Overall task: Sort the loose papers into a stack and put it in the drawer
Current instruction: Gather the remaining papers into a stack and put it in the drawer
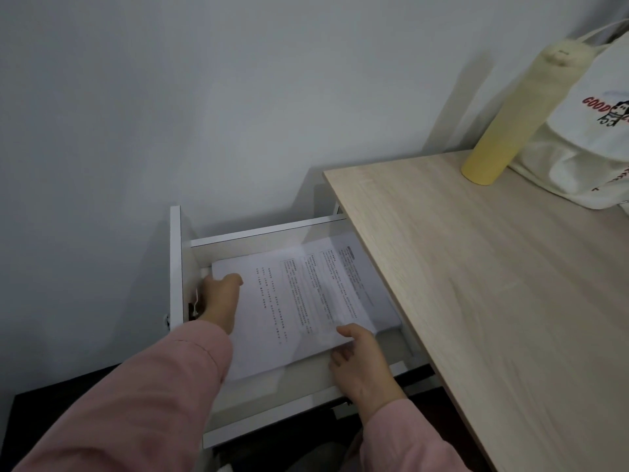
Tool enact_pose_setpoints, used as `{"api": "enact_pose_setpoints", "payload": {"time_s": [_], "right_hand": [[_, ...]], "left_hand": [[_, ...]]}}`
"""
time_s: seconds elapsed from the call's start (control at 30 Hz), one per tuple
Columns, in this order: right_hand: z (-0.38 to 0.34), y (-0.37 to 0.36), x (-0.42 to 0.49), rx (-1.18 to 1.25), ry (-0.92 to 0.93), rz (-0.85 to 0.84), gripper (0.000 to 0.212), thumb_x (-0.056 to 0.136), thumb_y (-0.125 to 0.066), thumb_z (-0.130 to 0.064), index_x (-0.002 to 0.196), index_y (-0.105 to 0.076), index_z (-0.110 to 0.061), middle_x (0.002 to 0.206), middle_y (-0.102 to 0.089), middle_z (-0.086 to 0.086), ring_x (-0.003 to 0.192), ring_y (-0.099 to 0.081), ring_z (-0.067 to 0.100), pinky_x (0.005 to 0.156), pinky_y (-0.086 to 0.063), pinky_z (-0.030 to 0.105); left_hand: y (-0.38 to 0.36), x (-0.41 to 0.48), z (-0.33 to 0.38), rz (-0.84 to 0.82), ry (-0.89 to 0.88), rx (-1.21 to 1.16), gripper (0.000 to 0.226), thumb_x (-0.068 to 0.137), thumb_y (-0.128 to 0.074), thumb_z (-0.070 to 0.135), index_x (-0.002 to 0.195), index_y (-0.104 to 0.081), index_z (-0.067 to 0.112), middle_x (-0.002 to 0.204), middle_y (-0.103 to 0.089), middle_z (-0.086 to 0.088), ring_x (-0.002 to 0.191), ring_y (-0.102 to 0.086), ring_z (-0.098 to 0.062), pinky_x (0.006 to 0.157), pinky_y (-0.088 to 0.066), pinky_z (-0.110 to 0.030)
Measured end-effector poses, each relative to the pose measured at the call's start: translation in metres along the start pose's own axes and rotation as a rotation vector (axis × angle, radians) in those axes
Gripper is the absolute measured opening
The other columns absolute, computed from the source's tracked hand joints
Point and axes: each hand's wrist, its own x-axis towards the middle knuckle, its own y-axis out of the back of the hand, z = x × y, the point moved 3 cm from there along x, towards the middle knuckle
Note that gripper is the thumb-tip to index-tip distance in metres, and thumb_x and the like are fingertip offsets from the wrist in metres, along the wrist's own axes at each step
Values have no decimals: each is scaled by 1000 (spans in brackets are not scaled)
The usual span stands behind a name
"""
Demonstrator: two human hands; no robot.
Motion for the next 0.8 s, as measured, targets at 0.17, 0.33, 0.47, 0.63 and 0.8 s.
{"api": "enact_pose_setpoints", "payload": {"time_s": [0.17,0.33,0.47,0.63,0.8], "right_hand": [[-11,1,-3,-14,6,39,15,84,-48,-1,72,-51,-9,73,-44,5,64,-39,18,60,-32,23],[-8,7,5,-17,-12,-19,9,83,-47,-1,83,-55,-6,75,-46,6,64,-42,17,60,-34,24],[-23,7,-3,-313,140,37,12,87,-48,-2,94,-48,-12,88,-46,2,89,-45,18,86,-41,30],[-39,7,6,-1286,644,212,50,94,-43,-18,141,-31,-9,152,-18,8,133,-29,25,106,-33,34],[-44,16,23,-1657,553,248,60,96,-37,-29,148,-11,-12,154,-11,9,134,-27,28,105,-35,41]], "left_hand": [[0,-9,-3,24,-12,118,60,67,-61,21,122,-47,1,119,-55,-18,109,-53,-38,94,-46,-51],[2,-8,-3,-35,-13,14,43,77,-57,11,119,-50,4,102,-58,-16,93,-56,-33,76,-49,-39],[0,-10,-1,-24,-56,104,69,61,-60,24,126,-45,6,121,-54,-19,107,-54,-38,87,-49,-47],[-9,-18,-4,-104,-178,661,83,84,-59,27,148,-9,9,157,8,-15,144,-4,-36,115,-20,-51],[-15,-17,-12,-198,-201,925,83,87,-60,28,147,-8,2,156,15,-19,145,10,-33,115,-12,-47]]}}
